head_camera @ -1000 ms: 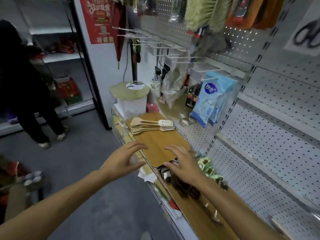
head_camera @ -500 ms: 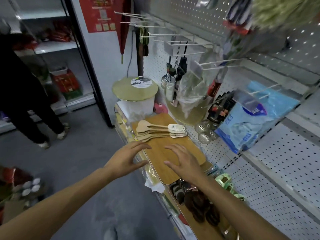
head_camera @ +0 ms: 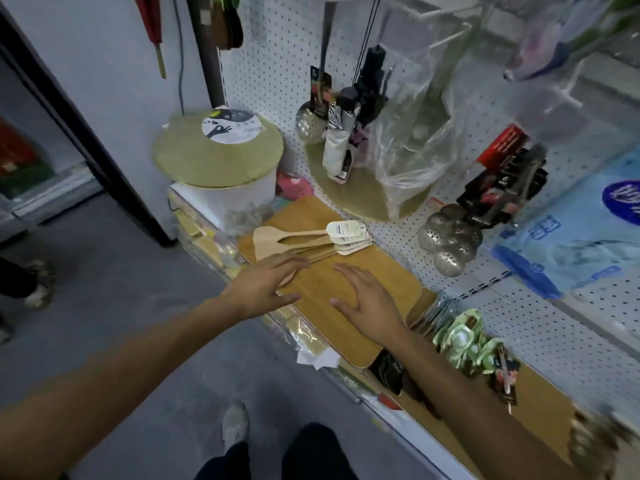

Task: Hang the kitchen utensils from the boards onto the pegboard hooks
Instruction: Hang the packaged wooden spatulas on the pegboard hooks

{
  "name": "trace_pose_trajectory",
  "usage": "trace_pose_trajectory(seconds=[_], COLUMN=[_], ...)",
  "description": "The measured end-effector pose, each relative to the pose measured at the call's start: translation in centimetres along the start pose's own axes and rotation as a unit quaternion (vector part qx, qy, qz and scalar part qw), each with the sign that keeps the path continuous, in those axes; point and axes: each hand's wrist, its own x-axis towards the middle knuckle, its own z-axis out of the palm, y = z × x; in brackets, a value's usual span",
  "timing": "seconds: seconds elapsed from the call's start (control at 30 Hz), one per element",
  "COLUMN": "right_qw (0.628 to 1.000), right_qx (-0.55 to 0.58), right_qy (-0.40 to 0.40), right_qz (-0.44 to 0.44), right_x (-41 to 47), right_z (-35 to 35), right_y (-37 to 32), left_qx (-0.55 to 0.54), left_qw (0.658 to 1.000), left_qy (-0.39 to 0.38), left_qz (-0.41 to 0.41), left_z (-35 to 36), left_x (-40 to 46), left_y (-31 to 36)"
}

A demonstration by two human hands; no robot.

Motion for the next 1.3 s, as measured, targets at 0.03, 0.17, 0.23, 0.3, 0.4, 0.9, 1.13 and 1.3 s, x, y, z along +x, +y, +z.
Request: trace_pose_trajectory(seconds=[0.03,0.17,0.23,0.3,0.4,0.9,1.13,1.3], right_qw=[1.0,0.993,0.986,0.975,0.938,0.7,0.687,0.674], right_qx=[0.005,0.04,0.07,0.106,0.188,0.538,0.491,0.485], right_qy=[-0.003,-0.025,-0.03,-0.029,-0.028,0.111,0.112,0.096], right_qz=[0.016,0.105,0.148,0.194,0.291,0.457,0.524,0.549], right_x=[1.2,6.5,9.4,12.6,17.0,24.2,21.8,16.3], right_z=[1.0,6.0,9.1,12.3,17.0,25.6,25.8,23.9], right_y=[0.2,2.4,4.3,6.5,10.4,16.7,16.7,14.8], left_qx=[-0.002,-0.043,-0.051,-0.042,-0.039,0.055,-0.175,-0.287], left_qw=[1.0,0.998,0.997,0.995,0.992,0.982,0.957,0.927], left_qy=[-0.008,-0.035,-0.052,-0.077,-0.088,-0.11,-0.16,-0.18], left_qz=[0.005,-0.023,-0.036,-0.051,-0.085,-0.147,-0.17,-0.165], left_z=[0.4,4.1,7.2,10.6,15.4,28.0,27.4,24.8], left_x=[0.9,4.8,7.3,9.8,13.8,21.3,19.3,15.3], left_y=[-1.6,-7.5,-10.4,-13.3,-16.6,-20.6,-19.3,-15.1])
